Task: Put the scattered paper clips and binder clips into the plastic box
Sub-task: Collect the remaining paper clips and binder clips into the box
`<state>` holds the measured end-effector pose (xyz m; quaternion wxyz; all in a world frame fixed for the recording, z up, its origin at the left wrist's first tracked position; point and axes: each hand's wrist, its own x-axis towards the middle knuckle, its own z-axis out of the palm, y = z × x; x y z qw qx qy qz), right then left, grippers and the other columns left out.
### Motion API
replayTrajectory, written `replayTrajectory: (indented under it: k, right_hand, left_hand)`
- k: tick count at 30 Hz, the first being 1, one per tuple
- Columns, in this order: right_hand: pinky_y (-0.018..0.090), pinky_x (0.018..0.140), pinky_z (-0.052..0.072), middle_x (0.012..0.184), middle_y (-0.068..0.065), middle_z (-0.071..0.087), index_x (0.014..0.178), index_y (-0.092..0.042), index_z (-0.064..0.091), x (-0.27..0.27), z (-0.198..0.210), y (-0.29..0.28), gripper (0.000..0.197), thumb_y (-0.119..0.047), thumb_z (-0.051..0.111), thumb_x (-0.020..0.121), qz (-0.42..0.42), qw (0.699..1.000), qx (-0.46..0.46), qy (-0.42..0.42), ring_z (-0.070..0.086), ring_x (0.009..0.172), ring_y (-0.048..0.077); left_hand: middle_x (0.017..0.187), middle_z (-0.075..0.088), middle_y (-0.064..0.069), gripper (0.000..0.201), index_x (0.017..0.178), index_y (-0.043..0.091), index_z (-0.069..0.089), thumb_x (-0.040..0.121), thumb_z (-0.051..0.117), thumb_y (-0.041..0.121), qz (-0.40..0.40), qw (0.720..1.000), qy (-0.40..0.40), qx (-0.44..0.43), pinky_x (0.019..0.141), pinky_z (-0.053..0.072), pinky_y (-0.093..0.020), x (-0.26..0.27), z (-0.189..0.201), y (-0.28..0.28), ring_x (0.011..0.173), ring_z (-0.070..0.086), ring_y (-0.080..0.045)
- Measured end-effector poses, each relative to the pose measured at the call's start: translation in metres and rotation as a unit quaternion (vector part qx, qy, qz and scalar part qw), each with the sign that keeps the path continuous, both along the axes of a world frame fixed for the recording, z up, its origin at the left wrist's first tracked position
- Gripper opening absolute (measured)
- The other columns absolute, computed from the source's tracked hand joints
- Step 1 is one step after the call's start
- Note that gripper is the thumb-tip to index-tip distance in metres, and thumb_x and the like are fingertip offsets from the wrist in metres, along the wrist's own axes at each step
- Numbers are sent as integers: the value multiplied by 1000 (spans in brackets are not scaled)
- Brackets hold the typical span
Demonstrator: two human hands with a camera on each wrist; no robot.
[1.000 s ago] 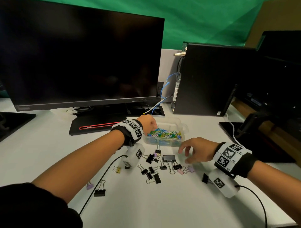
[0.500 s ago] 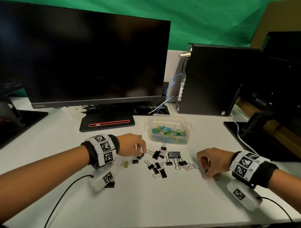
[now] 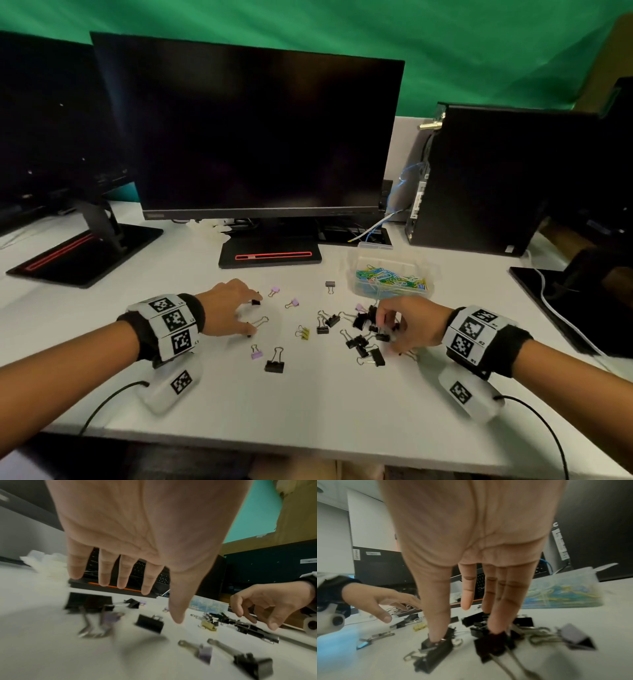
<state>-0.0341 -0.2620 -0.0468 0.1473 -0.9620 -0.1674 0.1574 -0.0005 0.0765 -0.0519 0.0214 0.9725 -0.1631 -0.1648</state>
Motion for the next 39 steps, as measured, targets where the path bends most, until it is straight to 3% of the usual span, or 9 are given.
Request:
replayTrajectory:
  k: [3, 8, 11, 18, 24, 27, 32, 35, 39]
  right_hand:
    - [14, 66, 36, 93, -10, 50, 109, -32, 59, -3, 0, 16, 47, -39, 80, 66, 48, 999, -13, -17, 48, 78, 5]
    - [28, 99, 40, 114, 0, 52, 116, -41, 60, -11, -4, 41, 53, -41, 79, 67, 88, 996, -27, 17, 48, 109, 15]
    - [26, 92, 42, 108, 1, 48, 121, -39, 58, -14, -3, 52, 53, -36, 76, 71, 100, 994, -52, 6, 48, 100, 14]
    - [30, 93, 43, 107, 0, 46, 123, -38, 56, -8, -6, 62, 52, -26, 72, 75, 98, 992, -80, -2, 51, 106, 21]
    - [30, 95, 43, 117, 1, 56, 123, -31, 57, -1, 4, 42, 46, -34, 70, 78, 57, 995, -58, -51, 52, 108, 18]
    - [33, 101, 40, 123, 4, 51, 126, -29, 53, 5, 8, 23, 48, -32, 66, 81, -1, 993, -98, -61, 48, 116, 22]
    - [30, 102, 38, 130, 4, 53, 131, -23, 48, 4, 9, 6, 57, -31, 68, 79, -44, 989, -142, -24, 47, 121, 22]
    - [31, 101, 41, 130, 3, 55, 131, -22, 48, 4, 6, 7, 56, -29, 66, 79, -53, 990, -131, -22, 50, 120, 21]
    - [31, 95, 47, 129, 3, 55, 136, -22, 44, 6, 5, 15, 61, -21, 64, 79, -43, 992, -116, -4, 56, 109, 19]
  left_hand:
    - [158, 9, -5, 90, 150, 24, 9, 82, 56, 58, 19, 999, 33, 33, 119, 18, -35, -15, -6, 14, 146, 12, -23]
    - [158, -15, -8, 86, 148, 38, 1, 82, 49, 64, 3, 996, 77, 52, 121, 8, -48, -35, -14, 16, 147, -12, -29]
    - [156, -23, -7, 83, 146, 45, -2, 83, 47, 65, -22, 994, 94, 43, 119, 4, -53, -43, -17, 3, 144, -22, -31]
    - [153, -33, 2, 79, 142, 52, -5, 83, 45, 66, -109, 986, 117, 38, 115, 3, -63, -59, -16, -41, 140, -32, -33]
    - [156, -26, 5, 83, 144, 48, -5, 82, 45, 68, -88, 995, 53, 13, 113, -7, -62, -40, -7, -62, 141, -30, -30]
    - [159, -17, 2, 82, 147, 41, 1, 84, 47, 64, -13, 1000, 10, -2, 114, -3, -60, -16, 2, -52, 145, -21, -29]
    - [160, -1, -9, 86, 151, 23, 3, 86, 45, 62, 75, 996, 24, 45, 118, 14, -50, 11, -4, -28, 147, 4, -32]
    - [157, 16, -14, 81, 149, 12, 12, 90, 40, 60, 72, 995, 42, 45, 118, 21, -40, 12, -8, -26, 144, 21, -29]
    - [158, 13, -9, 77, 150, 10, 12, 93, 35, 56, 16, 998, 50, 34, 120, 18, -36, -3, -9, -44, 146, 18, -23]
